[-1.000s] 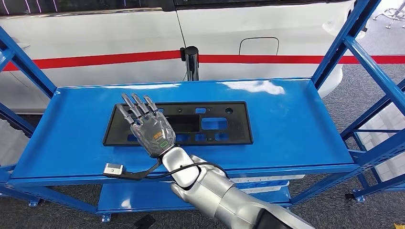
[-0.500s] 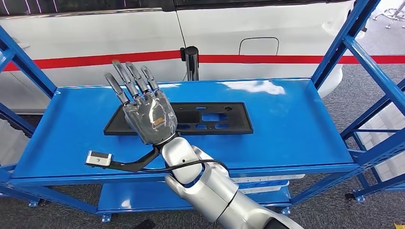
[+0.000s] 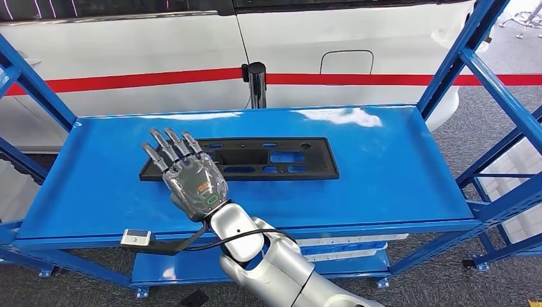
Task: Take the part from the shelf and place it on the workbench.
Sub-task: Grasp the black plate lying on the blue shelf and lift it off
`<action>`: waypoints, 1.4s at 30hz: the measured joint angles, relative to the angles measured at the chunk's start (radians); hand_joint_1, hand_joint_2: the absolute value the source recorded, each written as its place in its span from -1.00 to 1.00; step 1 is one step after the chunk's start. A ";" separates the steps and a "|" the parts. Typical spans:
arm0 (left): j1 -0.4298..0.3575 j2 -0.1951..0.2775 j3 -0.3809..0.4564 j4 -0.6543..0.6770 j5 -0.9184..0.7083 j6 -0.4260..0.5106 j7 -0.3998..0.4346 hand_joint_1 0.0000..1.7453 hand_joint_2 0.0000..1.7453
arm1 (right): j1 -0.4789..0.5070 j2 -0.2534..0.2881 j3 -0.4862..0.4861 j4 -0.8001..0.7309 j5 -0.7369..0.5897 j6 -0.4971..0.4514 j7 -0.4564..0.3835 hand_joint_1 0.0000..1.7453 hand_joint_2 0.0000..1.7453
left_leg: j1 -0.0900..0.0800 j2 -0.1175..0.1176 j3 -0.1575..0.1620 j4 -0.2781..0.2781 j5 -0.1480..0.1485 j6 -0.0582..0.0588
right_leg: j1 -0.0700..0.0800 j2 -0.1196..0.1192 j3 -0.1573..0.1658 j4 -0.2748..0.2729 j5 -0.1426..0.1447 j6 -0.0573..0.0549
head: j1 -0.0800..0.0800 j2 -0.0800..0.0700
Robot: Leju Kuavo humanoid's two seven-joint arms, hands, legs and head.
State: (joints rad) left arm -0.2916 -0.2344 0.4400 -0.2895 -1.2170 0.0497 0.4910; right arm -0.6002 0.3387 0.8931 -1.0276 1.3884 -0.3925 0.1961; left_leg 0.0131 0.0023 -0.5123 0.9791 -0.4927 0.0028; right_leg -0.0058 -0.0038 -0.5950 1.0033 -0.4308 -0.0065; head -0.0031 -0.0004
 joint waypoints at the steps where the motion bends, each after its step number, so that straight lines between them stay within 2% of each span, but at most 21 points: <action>1: 0.000 -0.002 0.004 0.000 0.000 0.003 0.001 -1.00 -1.00 | -0.004 0.000 0.014 0.023 -0.008 0.000 0.006 -1.00 1.00 | 0.000 0.000 0.000 0.000 0.000 0.000 | 0.000 0.000 0.000 0.000 0.000 0.000 | 0.000 0.000; 12: 0.001 -0.007 0.025 0.000 -0.006 0.008 0.001 -1.00 -1.00 | -0.035 0.000 0.088 0.137 -0.036 0.005 0.029 -1.00 1.00 | 0.000 0.000 0.000 0.000 0.000 0.000 | 0.000 0.000 0.000 0.000 0.000 0.000 | 0.000 0.000; 23: 0.001 -0.009 0.043 -0.001 -0.030 0.012 -0.005 -1.00 -1.00 | -0.130 -0.001 0.127 0.331 -0.042 0.034 0.147 -1.00 1.00 | 0.000 0.000 0.001 0.000 0.000 0.000 | 0.000 0.000 0.000 0.000 0.000 0.000 | 0.000 0.000; 31: -0.011 -0.008 0.043 -0.002 -0.062 -0.026 -0.012 -1.00 -1.00 | -0.217 -0.002 0.048 0.547 0.000 0.034 0.169 -1.00 1.00 | -0.001 0.000 0.002 0.000 0.000 0.000 | 0.000 0.000 0.001 0.000 0.000 0.000 | 0.000 0.000; 40: -0.018 -0.007 0.040 -0.009 -0.081 -0.027 -0.003 -1.00 -1.00 | -0.229 -0.009 -0.039 0.603 0.056 0.032 0.184 -1.00 1.00 | -0.001 0.001 0.007 0.000 0.000 0.000 | 0.000 0.000 0.006 0.000 0.000 0.000 | 0.000 0.000; 41: -0.018 -0.008 0.040 -0.010 -0.084 -0.027 -0.003 -1.00 -1.00 | -0.229 -0.010 -0.049 0.604 0.064 0.031 0.184 -0.62 1.00 | -0.001 0.001 0.008 0.000 -0.001 0.000 | 0.000 0.001 0.006 0.000 0.000 0.000 | 0.000 0.000; 42: -0.018 -0.008 0.040 -0.011 -0.086 -0.027 -0.003 -1.00 -1.00 | -0.228 -0.010 -0.059 0.605 0.073 0.031 0.184 -0.14 1.00 | -0.001 0.001 0.008 0.000 -0.001 0.000 | 0.000 0.001 0.006 0.000 0.000 0.000 | 0.000 0.000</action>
State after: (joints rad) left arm -0.3099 -0.2429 0.4799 -0.3004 -1.3027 0.0224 0.4879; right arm -0.8281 0.3284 0.8342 -0.4225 1.4615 -0.3617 0.3800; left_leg 0.0124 0.0032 -0.5041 0.9792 -0.4933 0.0031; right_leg -0.0062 -0.0033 -0.5886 1.0029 -0.4308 -0.0065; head -0.0031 -0.0004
